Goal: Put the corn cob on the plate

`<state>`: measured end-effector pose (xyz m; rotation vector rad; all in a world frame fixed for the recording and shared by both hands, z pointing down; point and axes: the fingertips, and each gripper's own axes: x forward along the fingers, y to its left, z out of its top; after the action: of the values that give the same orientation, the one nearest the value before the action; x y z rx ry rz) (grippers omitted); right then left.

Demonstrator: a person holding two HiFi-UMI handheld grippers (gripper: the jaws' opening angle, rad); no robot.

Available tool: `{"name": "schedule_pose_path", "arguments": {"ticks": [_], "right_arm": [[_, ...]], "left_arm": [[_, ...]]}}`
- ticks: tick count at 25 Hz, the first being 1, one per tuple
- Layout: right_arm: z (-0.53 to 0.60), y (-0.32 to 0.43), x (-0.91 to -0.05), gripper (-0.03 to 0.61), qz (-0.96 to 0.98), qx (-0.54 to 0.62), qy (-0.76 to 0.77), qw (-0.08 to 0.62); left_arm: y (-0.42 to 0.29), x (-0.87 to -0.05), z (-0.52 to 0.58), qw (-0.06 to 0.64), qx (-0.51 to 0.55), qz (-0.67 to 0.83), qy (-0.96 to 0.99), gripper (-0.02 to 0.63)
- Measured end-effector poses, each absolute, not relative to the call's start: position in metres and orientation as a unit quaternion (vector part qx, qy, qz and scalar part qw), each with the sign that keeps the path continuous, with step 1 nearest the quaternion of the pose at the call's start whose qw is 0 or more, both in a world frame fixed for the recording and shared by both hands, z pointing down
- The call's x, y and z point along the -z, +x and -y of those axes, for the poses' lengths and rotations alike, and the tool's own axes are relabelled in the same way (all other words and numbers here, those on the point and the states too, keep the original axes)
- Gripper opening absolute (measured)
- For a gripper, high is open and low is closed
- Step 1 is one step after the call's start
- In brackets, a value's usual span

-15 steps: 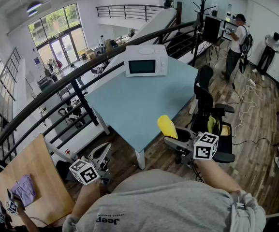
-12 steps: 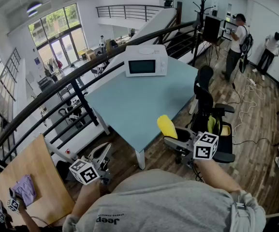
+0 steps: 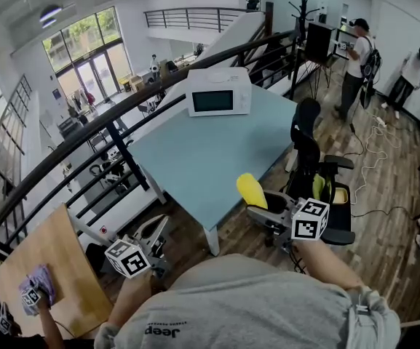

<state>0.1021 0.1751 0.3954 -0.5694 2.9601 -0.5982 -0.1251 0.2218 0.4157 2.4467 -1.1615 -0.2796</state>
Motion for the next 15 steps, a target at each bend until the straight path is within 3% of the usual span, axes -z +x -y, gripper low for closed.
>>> {"name": "schedule_pose_path", "arguments": {"ticks": [15], "right_arm": [[-0.173,0.156,-0.398,0.275,-0.965,0.190,-0.176,0.040]], "left_arm": [[-0.065,-0.411,-0.215,0.202,0.084,0.420,0.881,0.018]]}}
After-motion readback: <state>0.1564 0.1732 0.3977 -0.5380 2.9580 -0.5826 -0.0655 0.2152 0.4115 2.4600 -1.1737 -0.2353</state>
